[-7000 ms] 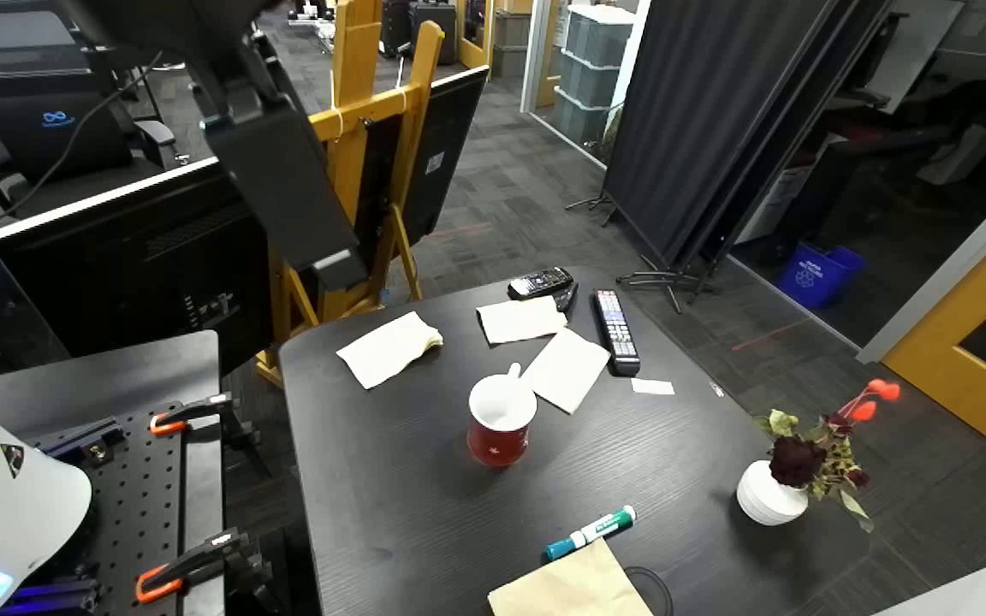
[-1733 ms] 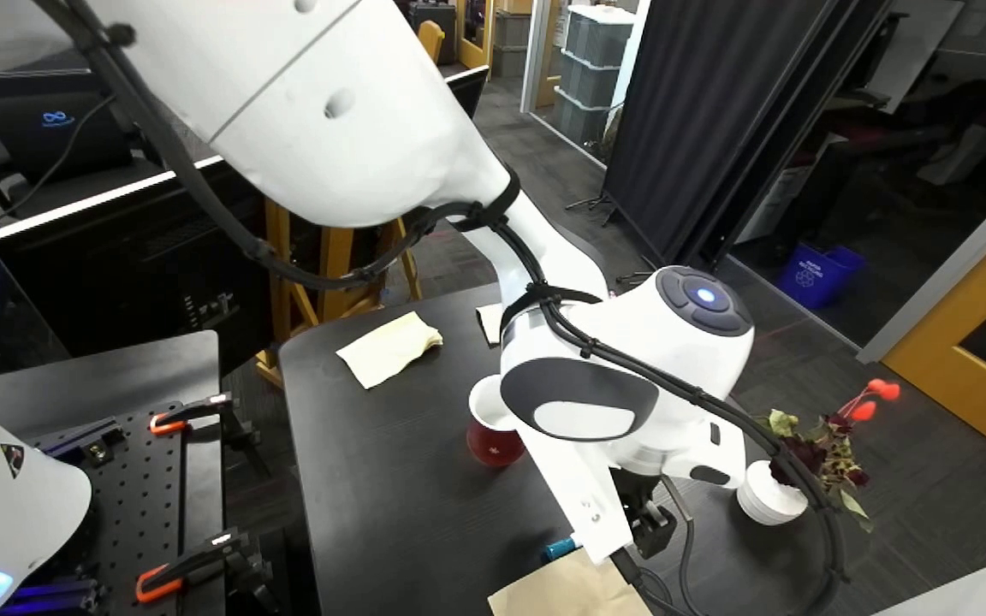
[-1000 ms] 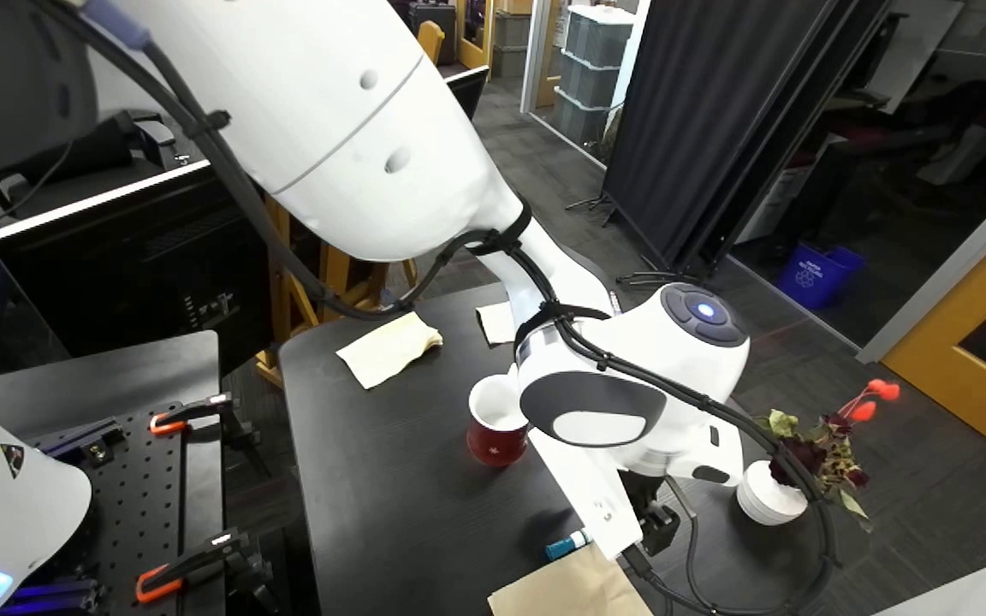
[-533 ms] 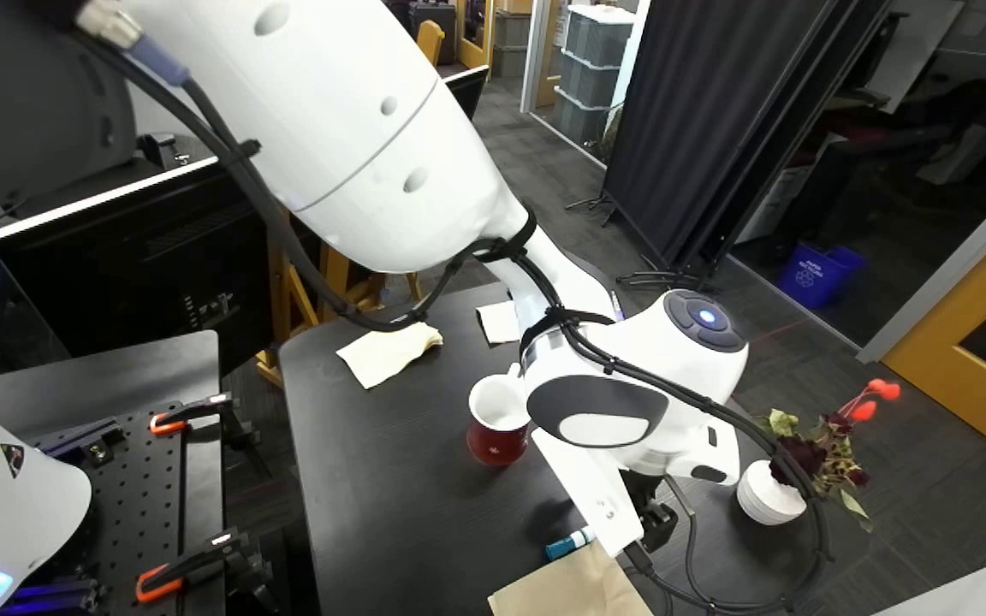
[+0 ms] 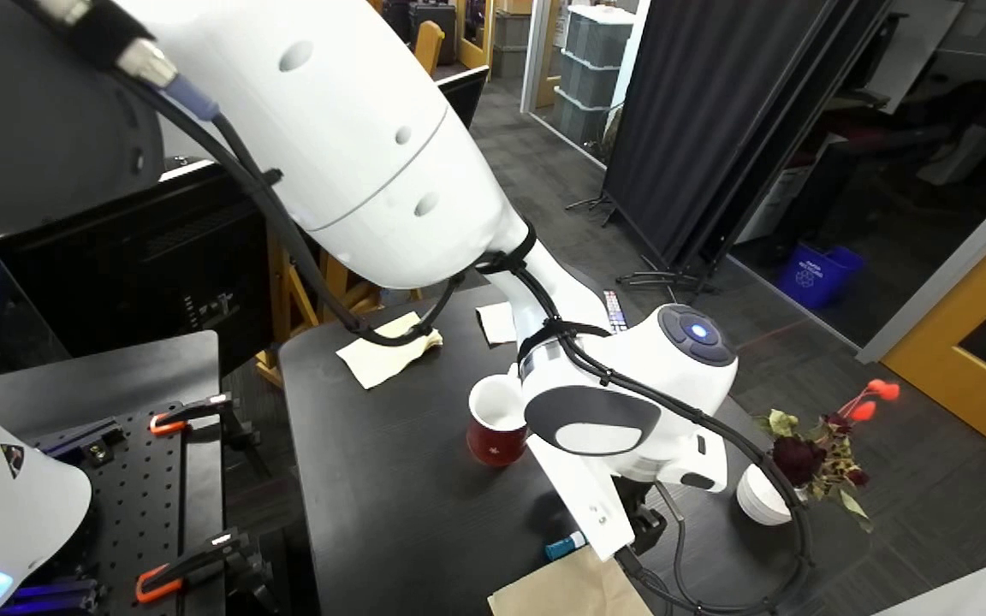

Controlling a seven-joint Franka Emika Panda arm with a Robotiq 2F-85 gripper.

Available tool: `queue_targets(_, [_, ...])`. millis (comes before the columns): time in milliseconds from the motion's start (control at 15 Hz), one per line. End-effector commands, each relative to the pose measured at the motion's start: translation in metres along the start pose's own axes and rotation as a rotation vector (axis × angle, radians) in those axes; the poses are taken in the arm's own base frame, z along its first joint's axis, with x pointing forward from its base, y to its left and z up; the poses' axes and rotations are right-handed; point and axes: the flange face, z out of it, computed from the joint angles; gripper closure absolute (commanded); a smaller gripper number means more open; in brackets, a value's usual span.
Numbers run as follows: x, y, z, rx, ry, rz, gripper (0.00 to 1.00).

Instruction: Pick the marker and put it in the cup

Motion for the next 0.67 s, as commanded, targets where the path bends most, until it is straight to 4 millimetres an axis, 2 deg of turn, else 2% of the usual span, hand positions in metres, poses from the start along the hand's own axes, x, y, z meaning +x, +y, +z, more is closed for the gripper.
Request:
queue_targets(0, [0.0006, 0.0015, 0.0045, 0.011, -0.018, 0.020, 0.32])
queue_targets(67, [0.0003, 0.0014, 0.0056, 0.013, -0.020, 0.020, 0.32])
queue_targets(133, [0.0003, 0.0014, 0.0063, 0.014, -0.019, 0.022, 0.38])
queue_targets(600, [0.0029, 0.0084, -0.0011, 0.006, -0.007, 0.034, 0.92])
